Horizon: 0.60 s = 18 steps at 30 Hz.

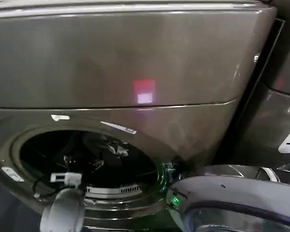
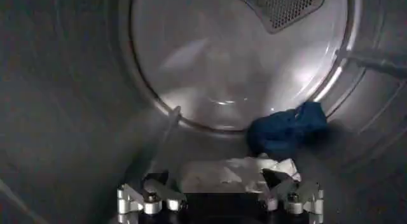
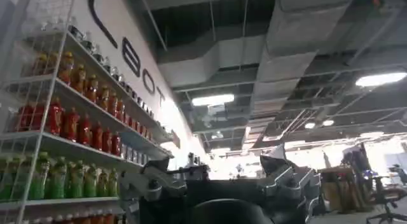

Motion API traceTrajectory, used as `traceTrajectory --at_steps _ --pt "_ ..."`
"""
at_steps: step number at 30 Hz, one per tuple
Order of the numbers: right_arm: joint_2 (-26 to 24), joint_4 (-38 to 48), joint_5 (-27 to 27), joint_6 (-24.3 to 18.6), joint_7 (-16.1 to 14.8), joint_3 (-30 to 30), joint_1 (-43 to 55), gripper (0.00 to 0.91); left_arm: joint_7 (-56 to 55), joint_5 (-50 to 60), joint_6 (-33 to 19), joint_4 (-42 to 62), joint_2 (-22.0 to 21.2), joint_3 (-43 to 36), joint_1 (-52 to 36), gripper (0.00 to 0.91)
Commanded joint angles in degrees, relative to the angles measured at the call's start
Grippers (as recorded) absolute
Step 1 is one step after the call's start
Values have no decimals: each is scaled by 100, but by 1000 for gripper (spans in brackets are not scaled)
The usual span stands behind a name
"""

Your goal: Grasp the clothes from the dryer.

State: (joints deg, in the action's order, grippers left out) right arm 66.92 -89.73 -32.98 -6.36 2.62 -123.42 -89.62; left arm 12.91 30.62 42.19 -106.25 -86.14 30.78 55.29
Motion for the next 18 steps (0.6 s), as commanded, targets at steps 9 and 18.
traceTrajectory --at_steps 9,18 --pt "-43 4 19 -14 -22 8 -8 907 1583 3375 -2006 3069 92 -107 -2313 907" --pt "-100 79 112 -36 -40 -45 -53 907 3444 5933 -3537 3990 103 -114 -3135 907"
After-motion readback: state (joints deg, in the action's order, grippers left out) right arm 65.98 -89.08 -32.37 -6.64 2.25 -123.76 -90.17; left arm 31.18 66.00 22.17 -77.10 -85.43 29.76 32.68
